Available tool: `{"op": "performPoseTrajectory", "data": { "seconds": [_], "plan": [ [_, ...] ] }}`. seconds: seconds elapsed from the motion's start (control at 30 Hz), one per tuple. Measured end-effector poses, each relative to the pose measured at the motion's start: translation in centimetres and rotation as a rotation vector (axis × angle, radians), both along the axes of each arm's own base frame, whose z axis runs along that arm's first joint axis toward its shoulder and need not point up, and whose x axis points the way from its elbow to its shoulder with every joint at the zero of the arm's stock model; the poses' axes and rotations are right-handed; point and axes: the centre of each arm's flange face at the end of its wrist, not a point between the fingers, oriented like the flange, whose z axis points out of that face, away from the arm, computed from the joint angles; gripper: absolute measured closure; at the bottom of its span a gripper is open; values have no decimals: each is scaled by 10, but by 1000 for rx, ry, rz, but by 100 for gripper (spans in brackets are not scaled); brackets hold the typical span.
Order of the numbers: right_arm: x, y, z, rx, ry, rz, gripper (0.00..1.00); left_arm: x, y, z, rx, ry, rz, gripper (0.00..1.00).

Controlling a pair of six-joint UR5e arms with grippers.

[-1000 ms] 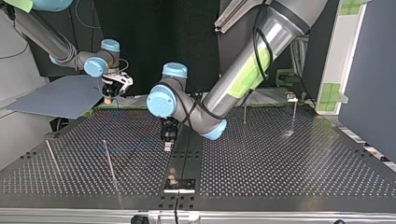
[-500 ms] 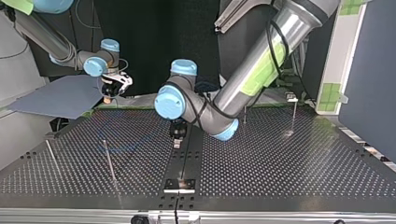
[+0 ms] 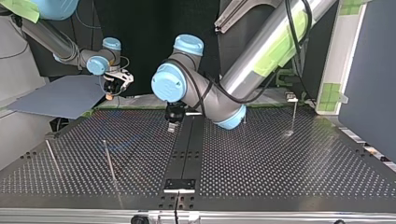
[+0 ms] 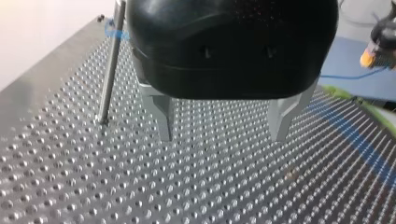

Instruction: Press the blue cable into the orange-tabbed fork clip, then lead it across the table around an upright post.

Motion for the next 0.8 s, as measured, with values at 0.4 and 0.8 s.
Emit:
{"op": "performPoseTrajectory", "data": {
  "seconds": [0.4,0.8],
  "plan": [
    [0,0,-1,2,1,0,100,-17,-22,5,-135,24,-90,0],
    [0,0,-1,1,0,1,100,-3,-50,-42,-266,47,-88,0]
  ]
}}
